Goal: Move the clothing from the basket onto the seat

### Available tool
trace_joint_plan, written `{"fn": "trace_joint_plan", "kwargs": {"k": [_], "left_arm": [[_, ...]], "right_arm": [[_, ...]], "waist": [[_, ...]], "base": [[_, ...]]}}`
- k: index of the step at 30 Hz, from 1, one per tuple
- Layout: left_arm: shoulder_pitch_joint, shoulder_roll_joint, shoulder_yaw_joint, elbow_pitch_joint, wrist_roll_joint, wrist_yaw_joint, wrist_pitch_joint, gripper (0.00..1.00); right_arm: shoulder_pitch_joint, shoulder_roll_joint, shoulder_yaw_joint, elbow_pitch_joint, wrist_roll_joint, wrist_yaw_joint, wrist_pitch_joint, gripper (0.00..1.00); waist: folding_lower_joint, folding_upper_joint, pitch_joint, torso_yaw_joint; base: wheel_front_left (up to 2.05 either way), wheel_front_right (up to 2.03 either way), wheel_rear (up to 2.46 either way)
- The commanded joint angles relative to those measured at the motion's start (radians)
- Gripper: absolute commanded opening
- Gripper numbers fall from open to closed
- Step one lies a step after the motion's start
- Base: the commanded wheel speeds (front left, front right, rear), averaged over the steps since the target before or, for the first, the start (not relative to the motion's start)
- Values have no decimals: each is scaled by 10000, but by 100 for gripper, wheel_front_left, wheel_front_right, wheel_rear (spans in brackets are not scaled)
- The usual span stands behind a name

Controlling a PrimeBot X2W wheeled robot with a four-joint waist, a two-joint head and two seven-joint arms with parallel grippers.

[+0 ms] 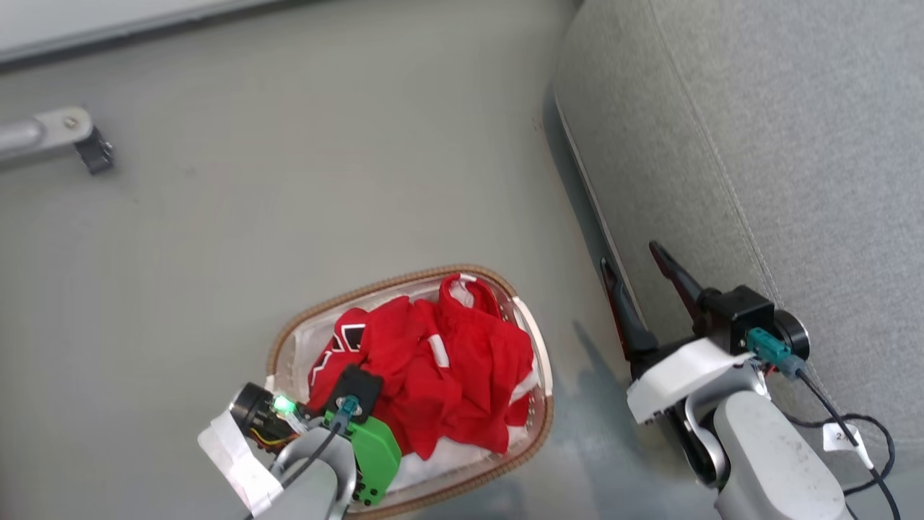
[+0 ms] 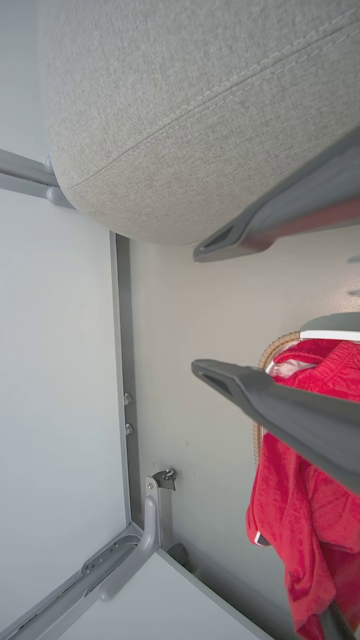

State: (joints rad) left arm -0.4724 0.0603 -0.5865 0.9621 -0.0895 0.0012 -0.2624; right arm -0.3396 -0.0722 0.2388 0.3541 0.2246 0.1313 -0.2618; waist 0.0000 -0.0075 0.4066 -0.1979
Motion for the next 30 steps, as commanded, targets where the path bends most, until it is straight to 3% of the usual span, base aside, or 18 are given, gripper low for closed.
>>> {"fn": "trace_joint_plan", "kwargs": {"k": [1,17,30], "left_arm": [[393,-6,57,-320,-93,54,-33,0],[1645,-83,681,-4345,-659,48,-36,0],[1369,-87,694,-6328,-1146,245,-37,0]], "right_arm": [[296,-60,-16,57,-68,-10,-47,100],[1763,-19,-166,315,-62,-10,-47,100],[2293,-16,188,432,-1,-10,-47,100]], "waist": [[0,75,-1256,706],[0,75,-3229,1486],[0,75,-4027,1444]], "base": [[0,0,0],[0,0,0],[0,0,0]]}}
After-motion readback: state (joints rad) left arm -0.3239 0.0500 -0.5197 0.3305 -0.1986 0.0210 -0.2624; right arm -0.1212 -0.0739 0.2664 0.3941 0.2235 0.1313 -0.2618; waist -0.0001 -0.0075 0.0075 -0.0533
